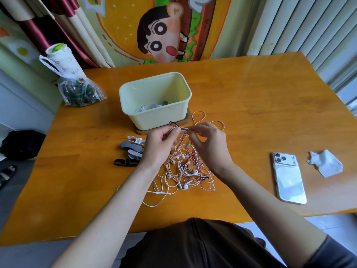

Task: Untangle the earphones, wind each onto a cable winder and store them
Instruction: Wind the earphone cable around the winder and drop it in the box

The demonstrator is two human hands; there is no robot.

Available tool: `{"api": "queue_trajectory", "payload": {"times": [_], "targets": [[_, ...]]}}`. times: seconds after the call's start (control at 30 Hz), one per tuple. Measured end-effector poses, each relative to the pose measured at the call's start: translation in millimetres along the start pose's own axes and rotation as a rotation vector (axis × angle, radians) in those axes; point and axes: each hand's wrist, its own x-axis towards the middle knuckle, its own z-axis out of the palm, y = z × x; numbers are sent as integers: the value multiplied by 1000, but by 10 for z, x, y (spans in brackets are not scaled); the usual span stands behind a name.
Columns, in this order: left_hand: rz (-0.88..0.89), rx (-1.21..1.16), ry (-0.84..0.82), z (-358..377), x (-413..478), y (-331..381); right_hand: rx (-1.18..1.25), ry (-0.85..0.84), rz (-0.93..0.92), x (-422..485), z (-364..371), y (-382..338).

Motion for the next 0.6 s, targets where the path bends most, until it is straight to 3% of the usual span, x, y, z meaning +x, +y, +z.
{"api": "queue_trajectory", "payload": {"times": [0.2, 0.37, 0.6], "targets": [[-48, -26, -46, 12, 1, -16, 65, -3, 146, 7, -43, -6], [-98, -109, -97, 81, -6, -18, 57, -117, 272, -9, 38, -7], [-220, -612, -100, 129, -1, 20, 96, -187, 339, -7, 84, -50]]}}
